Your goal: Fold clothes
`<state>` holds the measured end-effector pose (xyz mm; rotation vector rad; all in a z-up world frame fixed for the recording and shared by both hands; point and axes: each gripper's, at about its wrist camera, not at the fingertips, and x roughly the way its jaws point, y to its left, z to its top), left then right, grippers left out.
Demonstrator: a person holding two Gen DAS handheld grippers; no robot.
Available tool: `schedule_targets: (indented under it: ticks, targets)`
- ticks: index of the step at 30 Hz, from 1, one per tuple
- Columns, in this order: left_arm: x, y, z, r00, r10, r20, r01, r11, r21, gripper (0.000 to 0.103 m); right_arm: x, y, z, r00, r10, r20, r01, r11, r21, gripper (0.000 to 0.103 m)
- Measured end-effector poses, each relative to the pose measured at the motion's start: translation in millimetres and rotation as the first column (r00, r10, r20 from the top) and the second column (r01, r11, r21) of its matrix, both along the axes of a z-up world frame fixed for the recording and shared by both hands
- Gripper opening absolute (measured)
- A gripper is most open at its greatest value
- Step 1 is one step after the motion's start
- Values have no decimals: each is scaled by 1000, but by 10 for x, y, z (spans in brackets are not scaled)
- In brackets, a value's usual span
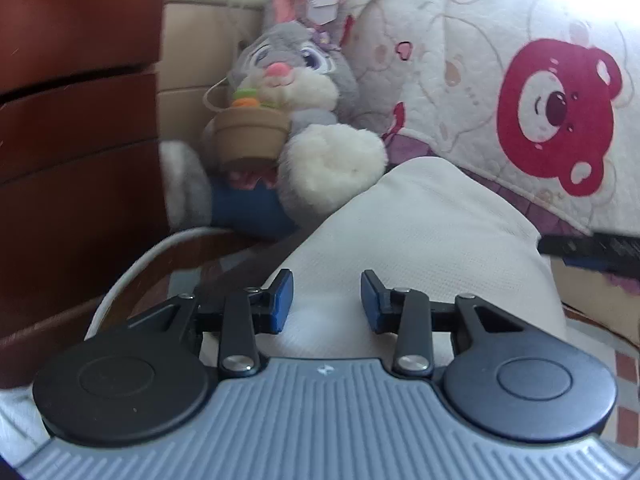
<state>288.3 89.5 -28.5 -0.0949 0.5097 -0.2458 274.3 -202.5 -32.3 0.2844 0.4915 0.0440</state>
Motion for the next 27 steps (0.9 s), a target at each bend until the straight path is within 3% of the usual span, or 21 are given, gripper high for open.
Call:
schedule_targets:
  ticks: [8, 15, 19, 24, 25, 27]
  targets:
    - [-486, 89, 18, 997, 43, -58, -42, 999, 9, 51, -614, 669, -122, 984, 177, -11, -177, 977, -122, 67]
    - [-1043, 111, -49, 987, 61, -149, -62, 998, -2, 57, -1037, 665, -194, 958, 283, -50, -283, 959, 10, 68]
    - [-1495, 40, -26, 983, 37, -180, -41, 999, -17, 58, -1489, 540, -79, 981, 193, -16, -193, 981, 28, 73]
    - [-2024, -223, 149, 992, 40, -121, -32, 998, 61, 85, -2020, 323, 92, 992, 124, -11, -124, 991, -48, 73]
    - [-2122, -285, 158, 993, 35, -111, -29, 998, 54, 98, -2133, 279, 123, 993, 117, 0, -116, 991, -69, 74]
    - [-2308, -415, 174, 995, 28, -95, -24, 999, 46, 103, -2246, 188, 128, 991, 131, 11, -129, 987, -100, 77]
